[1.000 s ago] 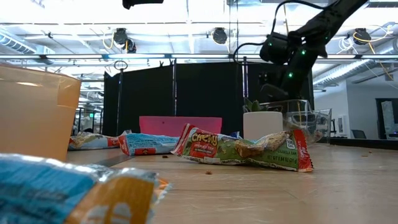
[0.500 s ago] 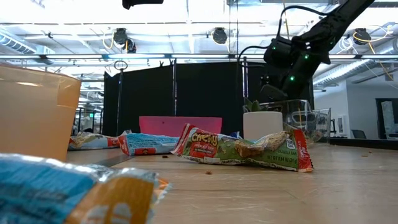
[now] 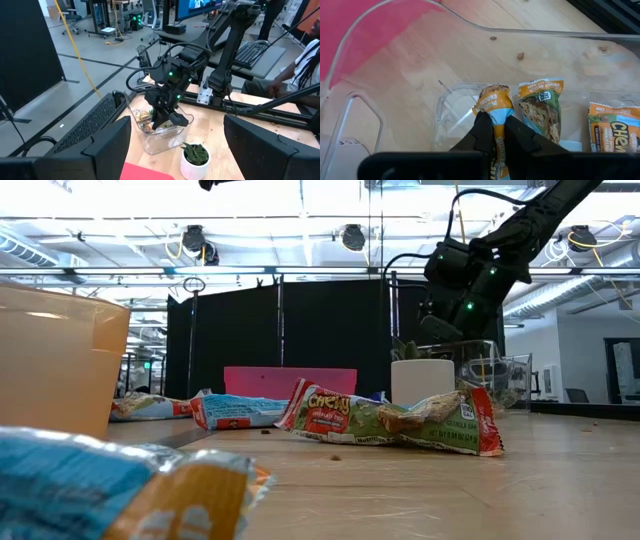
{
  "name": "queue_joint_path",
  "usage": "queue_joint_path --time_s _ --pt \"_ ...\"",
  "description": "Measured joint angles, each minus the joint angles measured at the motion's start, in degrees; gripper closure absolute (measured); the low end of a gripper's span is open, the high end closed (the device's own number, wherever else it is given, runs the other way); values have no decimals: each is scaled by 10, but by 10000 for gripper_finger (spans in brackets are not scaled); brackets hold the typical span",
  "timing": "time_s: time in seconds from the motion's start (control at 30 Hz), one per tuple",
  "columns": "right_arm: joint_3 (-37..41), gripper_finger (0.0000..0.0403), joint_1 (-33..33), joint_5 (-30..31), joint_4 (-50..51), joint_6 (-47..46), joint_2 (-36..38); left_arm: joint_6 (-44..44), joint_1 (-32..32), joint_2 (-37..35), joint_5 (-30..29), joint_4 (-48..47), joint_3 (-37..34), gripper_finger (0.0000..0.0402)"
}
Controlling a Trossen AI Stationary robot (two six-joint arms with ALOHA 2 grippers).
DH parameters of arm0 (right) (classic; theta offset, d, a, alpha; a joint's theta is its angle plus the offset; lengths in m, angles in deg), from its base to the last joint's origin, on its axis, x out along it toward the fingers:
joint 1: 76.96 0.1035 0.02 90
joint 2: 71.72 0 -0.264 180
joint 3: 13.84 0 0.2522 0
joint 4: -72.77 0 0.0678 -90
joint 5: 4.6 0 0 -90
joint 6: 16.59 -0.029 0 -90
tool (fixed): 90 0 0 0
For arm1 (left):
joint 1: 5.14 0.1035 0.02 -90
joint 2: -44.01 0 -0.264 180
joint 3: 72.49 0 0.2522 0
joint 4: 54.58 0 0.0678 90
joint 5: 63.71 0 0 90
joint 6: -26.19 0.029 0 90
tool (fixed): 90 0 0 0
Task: Pick and place Granola Bars by type
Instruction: Put the orange granola bar into the transparent bin, then put the blue granola bar into the red bin
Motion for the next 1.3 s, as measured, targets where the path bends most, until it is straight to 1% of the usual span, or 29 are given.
queue_joint_path --time_s 0.27,0.5,0.7,0.87,1.0,1.13,1.3 --pt "0 336 0 0 -4 5 0 -1 0 0 0 -2 0 81" --pt "1 307 0 2 -13 6 0 -3 0 0 11 -2 0 86" --pt "1 291 0 3 -14 6 -1 -3 0 0 11 -2 0 83" --pt "1 289 0 -5 -13 2 5 -4 0 0 14 -3 0 83" --pt "-4 288 1 -30 7 -15 38 -3 -1 0 39 -9 0 76" --pt "-17 288 13 -37 12 -7 96 15 -8 0 27 -20 0 67" --pt "-23 288 34 -41 1 -2 171 5 -9 0 31 -22 0 52"
